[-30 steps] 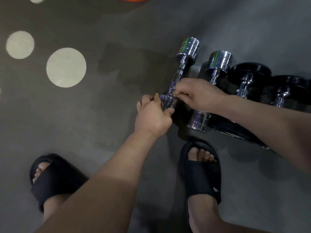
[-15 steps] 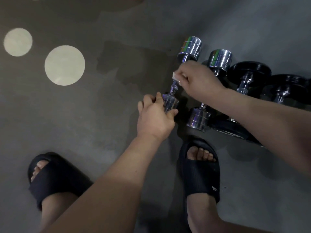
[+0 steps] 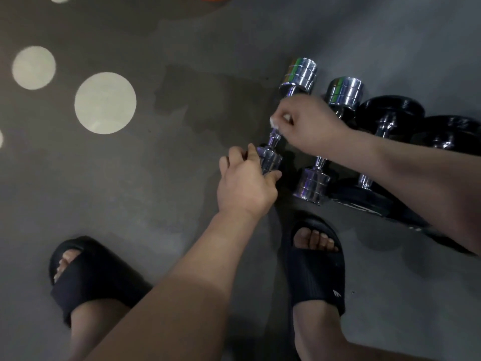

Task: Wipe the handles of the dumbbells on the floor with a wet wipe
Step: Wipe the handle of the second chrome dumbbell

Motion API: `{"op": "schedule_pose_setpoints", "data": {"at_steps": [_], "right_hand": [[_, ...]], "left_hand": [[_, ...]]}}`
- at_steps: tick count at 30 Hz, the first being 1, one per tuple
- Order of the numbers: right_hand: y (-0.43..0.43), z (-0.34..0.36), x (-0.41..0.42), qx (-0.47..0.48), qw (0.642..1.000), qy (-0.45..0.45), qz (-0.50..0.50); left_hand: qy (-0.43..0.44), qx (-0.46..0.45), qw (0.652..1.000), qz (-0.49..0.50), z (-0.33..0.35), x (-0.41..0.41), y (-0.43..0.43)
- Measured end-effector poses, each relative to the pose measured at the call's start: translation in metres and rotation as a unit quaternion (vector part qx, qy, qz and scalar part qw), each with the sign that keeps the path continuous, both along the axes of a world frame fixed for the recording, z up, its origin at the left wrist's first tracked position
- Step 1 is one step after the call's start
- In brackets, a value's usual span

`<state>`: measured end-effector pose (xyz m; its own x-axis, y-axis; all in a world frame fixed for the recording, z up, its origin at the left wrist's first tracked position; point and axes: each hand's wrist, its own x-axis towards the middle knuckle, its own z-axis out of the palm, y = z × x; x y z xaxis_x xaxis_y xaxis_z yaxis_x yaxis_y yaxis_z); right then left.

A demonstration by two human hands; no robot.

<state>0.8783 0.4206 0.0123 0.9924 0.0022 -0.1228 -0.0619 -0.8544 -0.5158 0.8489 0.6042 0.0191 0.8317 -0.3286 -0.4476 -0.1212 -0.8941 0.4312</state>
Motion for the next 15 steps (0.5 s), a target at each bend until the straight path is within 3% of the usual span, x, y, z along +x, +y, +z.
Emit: {"op": "schedule_pose_setpoints", "data": {"at_steps": [3,7,12,15], "right_hand": [[-0.004,0.006,-0.005,-0.001,0.997,0.036,0.075],[-0.011,0.006,0.015,-0.027,0.999,0.023,-0.028],[-0.002,0.008,-0.003,-0.016,0.993,0.04,0.11],[-0.013,0.01,0.016,-0.039,0.997,0.049,0.034]], "left_hand": [[-0.005,0.007,1.0,-0.006,0.0,0.0,-0.001],[-0.002,0.011,1.0,-0.003,0.001,-0.001,-0.002],[-0.004,0.015,1.0,0.001,0.001,-0.001,-0.003],[-0.002,0.015,1.0,0.001,0.0,-0.001,-0.003]]}}
